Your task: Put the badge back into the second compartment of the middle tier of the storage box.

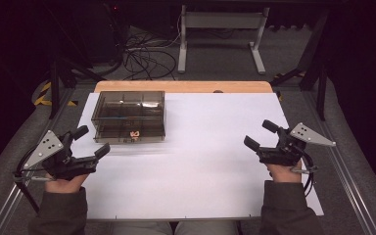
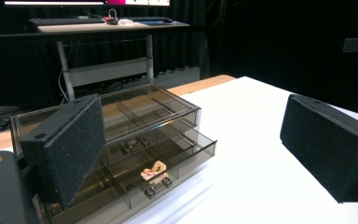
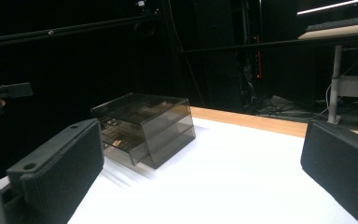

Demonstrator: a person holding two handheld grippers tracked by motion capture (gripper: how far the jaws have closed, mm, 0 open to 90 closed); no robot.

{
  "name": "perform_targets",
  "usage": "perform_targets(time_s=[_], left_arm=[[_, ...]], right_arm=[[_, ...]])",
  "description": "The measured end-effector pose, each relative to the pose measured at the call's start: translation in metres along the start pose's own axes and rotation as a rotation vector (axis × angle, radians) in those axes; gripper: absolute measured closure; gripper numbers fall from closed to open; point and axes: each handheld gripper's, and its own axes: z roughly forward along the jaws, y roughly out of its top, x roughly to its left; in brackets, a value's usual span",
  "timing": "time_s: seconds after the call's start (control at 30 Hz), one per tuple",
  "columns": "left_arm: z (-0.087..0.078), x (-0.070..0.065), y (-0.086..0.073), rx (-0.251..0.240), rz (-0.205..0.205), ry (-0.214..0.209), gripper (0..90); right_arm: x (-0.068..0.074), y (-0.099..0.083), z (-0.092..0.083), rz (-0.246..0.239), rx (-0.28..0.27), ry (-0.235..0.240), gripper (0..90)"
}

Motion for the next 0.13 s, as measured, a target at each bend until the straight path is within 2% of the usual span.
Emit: perform_targets(time_s=[0.13], left_arm=[[0.0003, 0.0012, 0.0008, 0.002, 0.003, 0.003, 7.5]], right_arm=[[-0.0020, 0.0018, -0.0046, -0.004, -0.005, -0.008, 0.0]])
